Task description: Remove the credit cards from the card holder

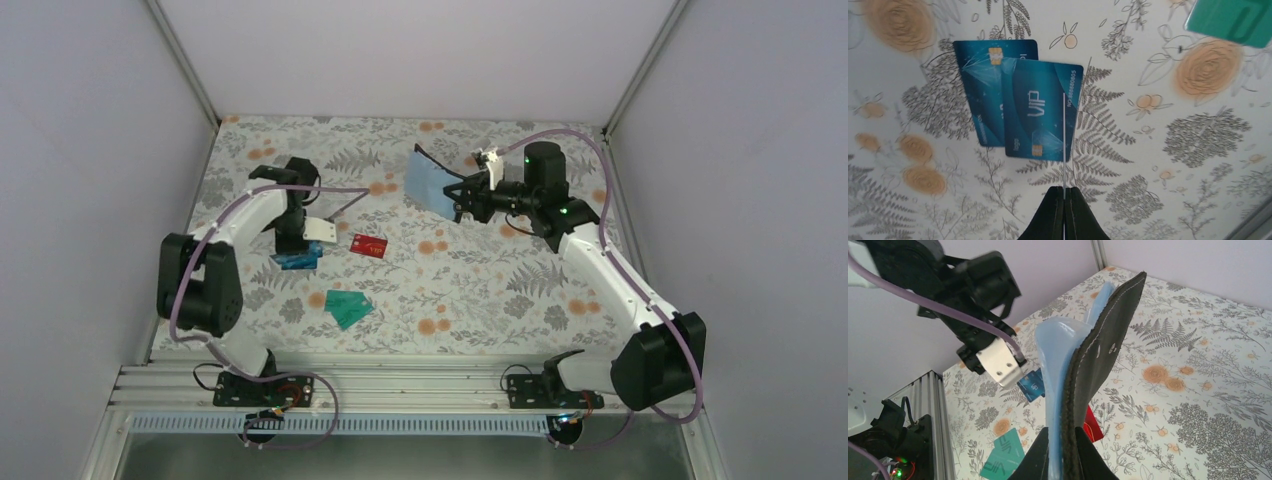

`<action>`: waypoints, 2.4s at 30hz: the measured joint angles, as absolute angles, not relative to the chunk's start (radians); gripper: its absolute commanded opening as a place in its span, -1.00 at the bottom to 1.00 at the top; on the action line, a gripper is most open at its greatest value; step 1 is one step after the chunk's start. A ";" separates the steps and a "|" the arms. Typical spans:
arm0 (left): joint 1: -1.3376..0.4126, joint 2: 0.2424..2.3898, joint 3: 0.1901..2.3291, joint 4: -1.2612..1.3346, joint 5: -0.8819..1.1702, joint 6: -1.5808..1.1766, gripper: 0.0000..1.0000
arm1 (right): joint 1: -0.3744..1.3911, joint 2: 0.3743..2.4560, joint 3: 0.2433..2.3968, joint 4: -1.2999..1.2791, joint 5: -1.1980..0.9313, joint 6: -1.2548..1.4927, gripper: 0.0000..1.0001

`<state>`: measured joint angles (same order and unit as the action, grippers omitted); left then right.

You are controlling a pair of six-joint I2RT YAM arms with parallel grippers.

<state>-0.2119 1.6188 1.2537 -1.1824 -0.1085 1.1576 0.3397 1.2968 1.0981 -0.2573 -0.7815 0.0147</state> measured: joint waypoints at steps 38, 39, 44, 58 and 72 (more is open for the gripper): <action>-0.045 1.493 1.292 -0.698 0.327 0.706 1.00 | 0.189 1.417 1.004 -0.205 -0.820 0.262 -0.92; -0.038 1.480 1.262 -0.659 0.334 0.657 1.00 | 0.189 1.430 1.002 -0.205 -0.820 0.269 -0.92; -0.011 1.450 1.140 -0.493 0.348 0.477 1.00 | 0.188 1.454 0.974 -0.206 -0.831 0.289 -0.91; 0.060 1.468 1.073 -0.377 0.342 0.351 1.00 | 0.182 1.538 0.958 -0.237 -0.832 0.289 0.95; 0.093 1.473 1.038 -0.351 0.352 0.350 1.00 | 0.038 1.213 0.828 -0.210 -0.177 0.428 0.99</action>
